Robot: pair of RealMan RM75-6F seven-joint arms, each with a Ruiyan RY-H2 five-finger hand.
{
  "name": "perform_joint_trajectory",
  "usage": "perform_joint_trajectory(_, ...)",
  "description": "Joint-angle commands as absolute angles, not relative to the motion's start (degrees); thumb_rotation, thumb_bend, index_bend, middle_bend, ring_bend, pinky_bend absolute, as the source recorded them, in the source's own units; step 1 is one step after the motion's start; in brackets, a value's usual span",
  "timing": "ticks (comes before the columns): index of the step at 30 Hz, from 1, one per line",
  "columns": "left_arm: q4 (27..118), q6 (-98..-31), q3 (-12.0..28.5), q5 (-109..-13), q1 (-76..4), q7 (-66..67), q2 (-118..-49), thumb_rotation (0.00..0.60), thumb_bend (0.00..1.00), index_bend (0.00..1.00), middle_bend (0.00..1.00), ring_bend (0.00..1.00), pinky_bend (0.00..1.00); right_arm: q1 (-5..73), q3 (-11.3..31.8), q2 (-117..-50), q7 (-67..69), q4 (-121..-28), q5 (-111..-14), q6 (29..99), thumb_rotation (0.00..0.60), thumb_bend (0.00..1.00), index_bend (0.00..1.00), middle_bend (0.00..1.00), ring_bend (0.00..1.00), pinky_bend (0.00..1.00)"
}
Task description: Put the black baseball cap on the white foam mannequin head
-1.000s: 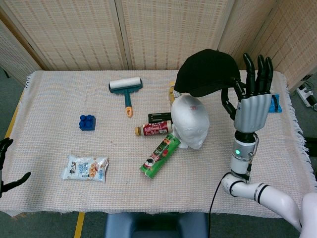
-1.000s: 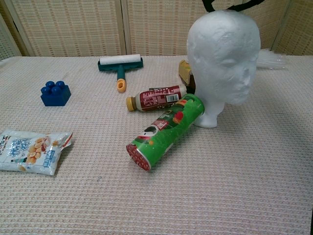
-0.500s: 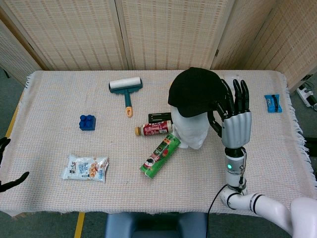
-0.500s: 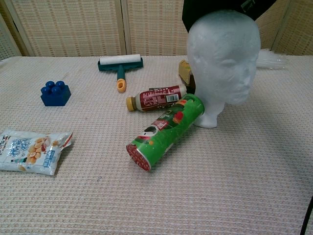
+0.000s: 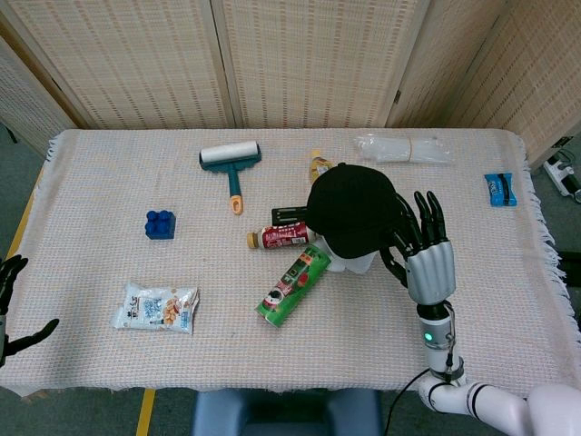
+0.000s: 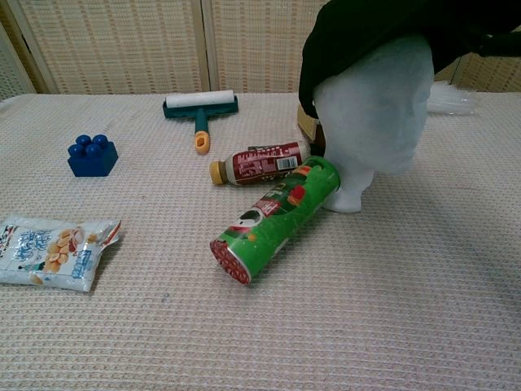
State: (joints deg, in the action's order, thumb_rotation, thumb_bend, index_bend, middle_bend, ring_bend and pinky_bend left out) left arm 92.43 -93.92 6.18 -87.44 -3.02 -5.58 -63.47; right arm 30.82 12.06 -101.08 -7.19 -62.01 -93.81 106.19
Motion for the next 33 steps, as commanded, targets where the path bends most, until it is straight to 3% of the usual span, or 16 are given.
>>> perform_joint_trajectory(1,92.5,-93.5,6.4,-86.8,-3.1,-5.8,-63.3,0.600,0.08,0.13,0.14,0.07,0.19,29.6,10.6,-102.1,-6.3,-60.3,-94.5,106.5,0.600,0.42,0.71,0.12,0.00,0.00)
perform_joint_trajectory(12,92.6,-93.4,6.4,-86.8,-3.1,-6.0,-63.3,0.600,0.08,0.13,0.14,0.07,0.19,26.7,7.6,-104.4,-4.2,-55.0,-96.4,106.7,0.600,0.41,0.69,0.12,0.00,0.00)
perform_joint_trajectory(17,92.7,-93.4,6.4,-86.8,-3.1,-6.2,-63.2,0.600,0.08,0.13,0.14,0.07,0.19,25.6,6.9,-104.1,-5.3,-54.5,-96.2,105.4,0.600,0.33,0.45,0.08,0.00,0.00)
perform_joint_trajectory(20,92.6,-93.5,6.5,-86.8,-3.1,-6.5,-63.0,0.600,0.08,0.13,0.14,0.07,0.19,24.5,6.0,-102.9,-6.5,-55.4,-96.2,104.6,0.600,0.28,0.15,0.02,0.00,0.00)
perform_joint_trajectory(22,92.6,-93.6,6.6,-86.7,-3.0,-6.7,-62.9,0.600,0.08,0.13,0.14,0.07,0.19,23.5,5.5,-101.8,-6.9,-56.9,-96.3,104.6,0.600,0.24,0.03,0.00,0.00,0.00)
perform_joint_trajectory(33,92.9,-93.0,6.7,-86.5,-3.3,-7.4,-62.8,0.600,0.08,0.13,0.14,0.07,0.19,16.0,-0.9,-89.0,-12.6,-73.1,-97.3,103.0,0.600,0.09,0.00,0.00,0.00,0.00)
